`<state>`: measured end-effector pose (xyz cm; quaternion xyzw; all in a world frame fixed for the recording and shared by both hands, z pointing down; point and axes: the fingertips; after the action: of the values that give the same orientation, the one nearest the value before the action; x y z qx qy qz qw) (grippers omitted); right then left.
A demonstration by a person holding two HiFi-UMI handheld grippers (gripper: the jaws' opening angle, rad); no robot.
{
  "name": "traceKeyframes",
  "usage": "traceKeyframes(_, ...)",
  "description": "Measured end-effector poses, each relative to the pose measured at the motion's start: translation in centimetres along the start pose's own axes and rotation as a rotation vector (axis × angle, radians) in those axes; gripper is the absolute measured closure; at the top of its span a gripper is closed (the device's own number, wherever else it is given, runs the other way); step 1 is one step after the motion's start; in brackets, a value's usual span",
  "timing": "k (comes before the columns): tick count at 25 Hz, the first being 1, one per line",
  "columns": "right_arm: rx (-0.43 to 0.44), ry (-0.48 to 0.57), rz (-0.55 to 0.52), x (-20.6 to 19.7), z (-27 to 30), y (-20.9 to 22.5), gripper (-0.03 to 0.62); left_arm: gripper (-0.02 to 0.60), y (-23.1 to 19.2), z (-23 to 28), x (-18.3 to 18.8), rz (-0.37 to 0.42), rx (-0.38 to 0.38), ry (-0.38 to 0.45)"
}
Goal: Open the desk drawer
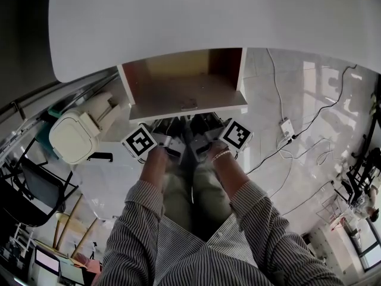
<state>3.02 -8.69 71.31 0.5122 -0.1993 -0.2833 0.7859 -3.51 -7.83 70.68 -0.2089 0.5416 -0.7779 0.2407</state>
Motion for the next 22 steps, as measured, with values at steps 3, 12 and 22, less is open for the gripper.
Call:
traceKeyframes(3, -0.013, -0.01, -0.002, 0.0, 0.0, 0.3, 0.559, 0.538, -0.3, 0.1, 0.0, 0.004, 0.009, 0.0)
traceKeyframes(12, 0.01, -0.015, 0.03, -0.2, -0.1, 0.4, 0.559, 0.538, 0.1, 0.3, -0.4, -0.032, -0.02, -0.032)
traceKeyframes(22, 0.022, -0.054, 0.043, -1.5, -0.6, 0.8, 0.498, 0.537, -0.1, -0.3, -1.3, -0.044, -0.03, -0.065)
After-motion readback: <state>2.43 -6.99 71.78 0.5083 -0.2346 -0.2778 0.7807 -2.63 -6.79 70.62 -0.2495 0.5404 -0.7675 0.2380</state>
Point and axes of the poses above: the fingertips, and each gripper's own axes: z forward along the fingers, y to its right, x out of its top, and after that the axes turned 2 degrees about z, right-handed
